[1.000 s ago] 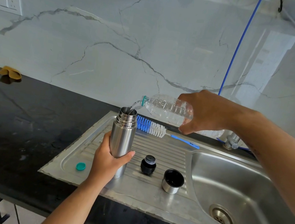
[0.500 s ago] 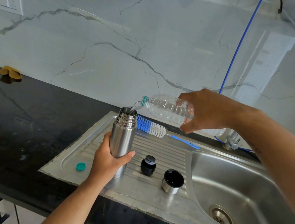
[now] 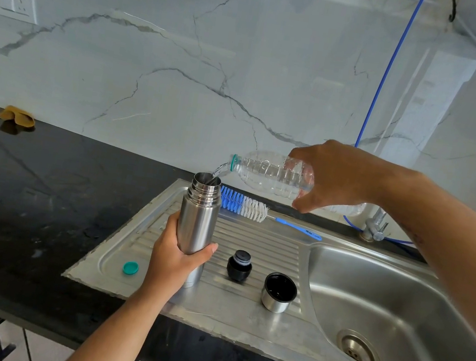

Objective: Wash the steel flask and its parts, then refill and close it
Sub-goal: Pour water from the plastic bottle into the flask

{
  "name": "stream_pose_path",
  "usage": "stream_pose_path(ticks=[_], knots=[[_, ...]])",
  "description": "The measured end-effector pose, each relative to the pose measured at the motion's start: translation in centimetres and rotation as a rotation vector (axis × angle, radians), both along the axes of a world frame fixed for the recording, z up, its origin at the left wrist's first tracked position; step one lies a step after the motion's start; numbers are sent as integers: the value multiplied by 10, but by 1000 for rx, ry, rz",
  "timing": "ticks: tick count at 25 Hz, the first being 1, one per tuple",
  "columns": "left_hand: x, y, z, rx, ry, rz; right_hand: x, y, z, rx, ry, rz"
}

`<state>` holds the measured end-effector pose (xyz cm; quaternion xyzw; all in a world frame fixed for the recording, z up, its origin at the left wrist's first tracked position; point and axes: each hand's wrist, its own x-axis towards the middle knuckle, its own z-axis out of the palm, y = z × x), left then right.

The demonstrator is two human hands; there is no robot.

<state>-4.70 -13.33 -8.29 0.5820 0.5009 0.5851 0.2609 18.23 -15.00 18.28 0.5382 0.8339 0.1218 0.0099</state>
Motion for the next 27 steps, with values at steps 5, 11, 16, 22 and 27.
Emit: stream_pose_path(ticks=[5, 11, 16, 22, 27], knots=[[-1, 0, -1, 0, 2, 0, 1, 2, 0, 5, -12, 5], [-1, 1, -1, -3, -2, -1, -2, 2, 2, 14, -48, 15], [-1, 1, -1, -7, 0, 2, -3, 5, 4, 21, -58, 23], [-1, 1, -2, -2, -14, -6, -5, 6, 5, 25, -55, 0], [-1, 1, -2, -5, -9, -6, -5, 9, 6, 35, -69, 15]])
